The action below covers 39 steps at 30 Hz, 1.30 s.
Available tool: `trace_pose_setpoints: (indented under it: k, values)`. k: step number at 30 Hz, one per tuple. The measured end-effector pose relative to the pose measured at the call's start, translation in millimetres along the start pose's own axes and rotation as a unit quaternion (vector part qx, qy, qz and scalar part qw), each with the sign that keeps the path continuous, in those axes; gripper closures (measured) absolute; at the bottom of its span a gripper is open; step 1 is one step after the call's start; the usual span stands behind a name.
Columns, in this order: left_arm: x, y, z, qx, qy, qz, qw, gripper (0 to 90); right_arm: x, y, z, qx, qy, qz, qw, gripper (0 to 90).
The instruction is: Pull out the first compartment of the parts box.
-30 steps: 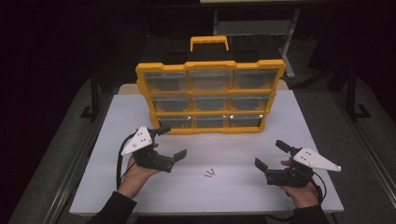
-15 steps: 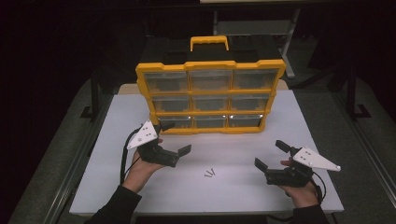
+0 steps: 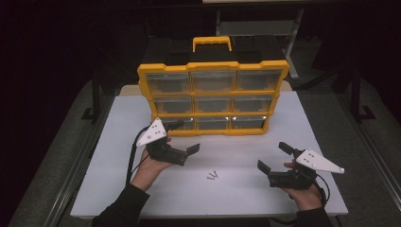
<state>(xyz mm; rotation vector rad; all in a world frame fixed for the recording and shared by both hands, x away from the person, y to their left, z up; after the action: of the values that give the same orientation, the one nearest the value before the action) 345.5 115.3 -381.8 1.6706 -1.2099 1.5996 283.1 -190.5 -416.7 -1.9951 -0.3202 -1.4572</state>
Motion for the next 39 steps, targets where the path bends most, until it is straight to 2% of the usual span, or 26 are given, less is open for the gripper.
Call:
trace_pose_setpoints:
  k: [14,24,28,29,36,38,39]
  values:
    - [-2.7,-0.4,22.1,-0.007,-0.003,0.001,1.0000,0.0,-0.2,0.4,0.0,0.000,0.000,0.001,1.0000,0.0]
    - [-8.0,-4.3,30.2,-0.005,-0.009,0.001,0.9999,0.0,-0.1,0.4,-0.1,0.002,-0.001,0.001,1.0000,0.0]
    - [-12.4,-5.5,32.4,0.002,-0.022,0.013,0.9997,0.0,0.2,0.2,-0.4,0.004,0.000,0.002,1.0000,0.0]
    - [-14.2,-5.6,33.3,0.004,-0.030,0.021,0.9993,0.0,0.2,-0.1,-0.6,0.004,0.000,0.004,1.0000,0.0]
    - [-16.0,-5.6,34.5,0.013,-0.040,0.040,0.9983,0.0,0.2,-0.3,-0.4,0.004,0.000,0.002,1.0000,0.0]
    - [-16.3,-6.0,34.5,0.014,-0.044,0.040,0.9981,0.0,0.2,-0.2,-0.3,0.004,-0.001,0.002,1.0000,0.0]
    - [-17.3,-6.1,34.8,0.015,-0.053,0.043,0.9975,0.0,0.2,-0.2,-0.3,0.004,-0.001,0.002,1.0000,0.0]
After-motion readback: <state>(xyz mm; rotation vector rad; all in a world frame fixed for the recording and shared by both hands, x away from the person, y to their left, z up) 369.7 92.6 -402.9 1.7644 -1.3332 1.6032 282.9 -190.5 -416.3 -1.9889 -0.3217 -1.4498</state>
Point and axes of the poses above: each handheld gripper's, and its own axes: z roughly forward along the jaws, x roughly out of its top, y roughly to its right, the point moved 6 cm from there along z, roughly forward along the jaws, and after that the axes turned 14 degrees about z, right-handed, at the moved point
